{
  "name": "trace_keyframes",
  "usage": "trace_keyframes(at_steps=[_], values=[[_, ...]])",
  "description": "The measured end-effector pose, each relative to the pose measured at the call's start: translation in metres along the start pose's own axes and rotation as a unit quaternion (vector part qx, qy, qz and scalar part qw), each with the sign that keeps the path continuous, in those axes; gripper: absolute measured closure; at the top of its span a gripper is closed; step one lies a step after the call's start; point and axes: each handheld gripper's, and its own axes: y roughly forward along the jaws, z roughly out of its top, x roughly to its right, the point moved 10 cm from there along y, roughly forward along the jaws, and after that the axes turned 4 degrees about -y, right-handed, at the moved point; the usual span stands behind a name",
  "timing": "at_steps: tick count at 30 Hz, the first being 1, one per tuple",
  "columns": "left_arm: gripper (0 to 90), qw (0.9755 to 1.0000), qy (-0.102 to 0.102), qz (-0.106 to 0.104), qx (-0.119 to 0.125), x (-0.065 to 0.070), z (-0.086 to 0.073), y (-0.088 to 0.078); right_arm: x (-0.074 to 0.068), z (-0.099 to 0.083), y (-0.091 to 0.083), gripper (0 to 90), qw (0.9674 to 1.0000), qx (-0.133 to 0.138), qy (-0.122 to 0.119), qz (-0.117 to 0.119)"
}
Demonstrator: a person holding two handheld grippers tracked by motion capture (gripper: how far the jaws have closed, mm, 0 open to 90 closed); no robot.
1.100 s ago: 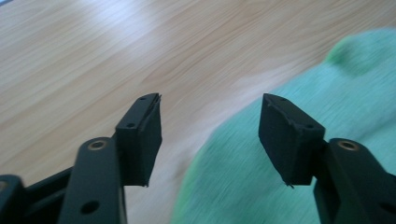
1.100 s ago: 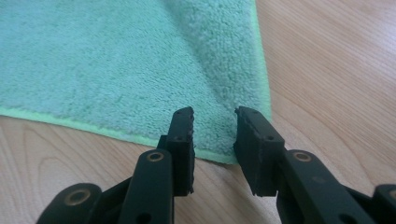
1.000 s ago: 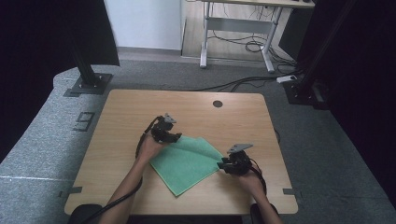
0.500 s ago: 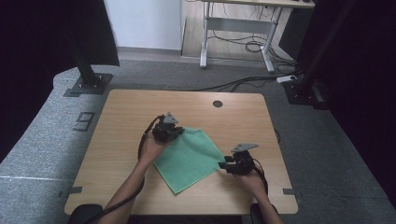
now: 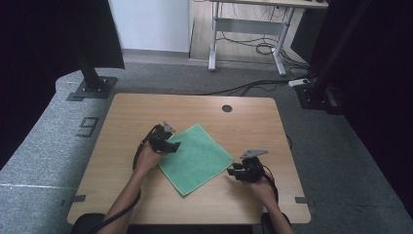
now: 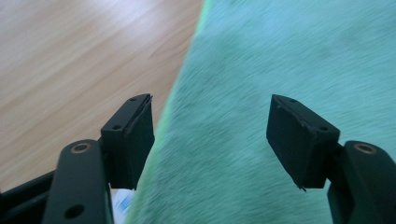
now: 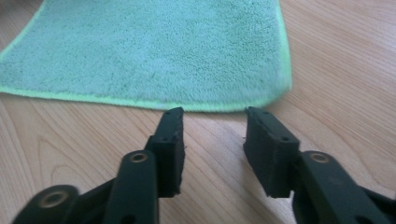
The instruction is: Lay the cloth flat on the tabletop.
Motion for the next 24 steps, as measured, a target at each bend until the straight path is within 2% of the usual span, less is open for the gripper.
trace_keyframes(at_steps=[1, 2, 3, 5, 6, 7, 8, 10, 11, 12, 14, 15, 16, 18, 19, 24], values=[[30.3, 0.9999, -0.006, 0.005, -0.011, -0.006, -0.008, 0.004, -0.001, 0.001, 0.001, 63.6, 1.0, 0.0, 0.0, 0.0], [30.2, 0.9999, -0.006, 0.005, -0.011, -0.006, -0.008, 0.004, -0.001, 0.001, 0.001, 63.6, 1.0, 0.0, 0.0, 0.0], [29.9, 0.9996, -0.01, 0.01, -0.024, -0.01, -0.017, 0.009, -0.005, 0.004, 0.003, 64.6, 1.0, -0.001, -0.005, 0.0], [28.6, 0.9996, -0.016, 0.009, -0.019, -0.012, -0.02, 0.009, -0.006, 0.005, 0.005, 64.3, 1.0, -0.002, -0.009, -0.001], [27.8, 0.9994, -0.032, 0.002, -0.014, -0.013, -0.021, 0.009, -0.007, 0.005, 0.007, 62.1, 0.9999, -0.005, -0.014, -0.003], [27.8, 0.999, -0.042, -0.003, -0.012, -0.013, -0.023, 0.009, -0.009, 0.005, 0.011, 55.0, 0.9996, -0.011, -0.02, -0.016], [27.8, 0.999, -0.044, -0.004, -0.01, -0.013, -0.024, 0.008, -0.009, 0.005, 0.011, 55.0, 0.9996, -0.011, -0.02, -0.016], [27.8, 0.9992, -0.04, -0.003, -0.009, -0.011, -0.026, 0.006, -0.008, 0.005, 0.013, 48.5, 0.9993, -0.014, -0.021, -0.028], [27.8, 0.9993, -0.037, -0.004, -0.01, -0.009, -0.029, 0.004, -0.006, 0.005, 0.014, 41.6, 0.999, -0.014, -0.01, -0.042], [27.8, 0.9993, -0.037, -0.004, -0.01, -0.009, -0.029, 0.004, -0.006, 0.005, 0.014, 41.6, 0.999, -0.014, -0.01, -0.042], [27.8, 0.9991, -0.042, -0.008, -0.008, -0.007, -0.032, 0.001, -0.002, 0.008, 0.016, 32.8, 0.9981, -0.006, 0.013, -0.059], [27.8, 0.999, -0.044, -0.011, -0.008, -0.006, -0.034, 0.0, -0.002, 0.008, 0.016, 32.8, 0.9981, -0.006, 0.013, -0.059], [27.8, 0.9987, -0.048, -0.014, -0.007, -0.004, -0.036, -0.001, -0.001, 0.009, 0.02, 26.5, 0.997, -0.007, 0.021, -0.074], [27.8, 0.9986, -0.049, -0.018, -0.007, -0.002, -0.039, -0.004, -0.001, 0.009, 0.021, 24.7, 0.9967, -0.009, 0.023, -0.077], [27.6, 0.9985, -0.051, -0.02, -0.007, 0.0, -0.041, -0.006, -0.001, 0.007, 0.027, 19.7, 0.9956, -0.016, 0.024, -0.089], [27.3, 0.9987, -0.044, -0.021, -0.014, 0.008, -0.049, -0.015, 0.004, 0.004, 0.032, 17.6, 0.993, -0.036, 0.024, -0.11]])
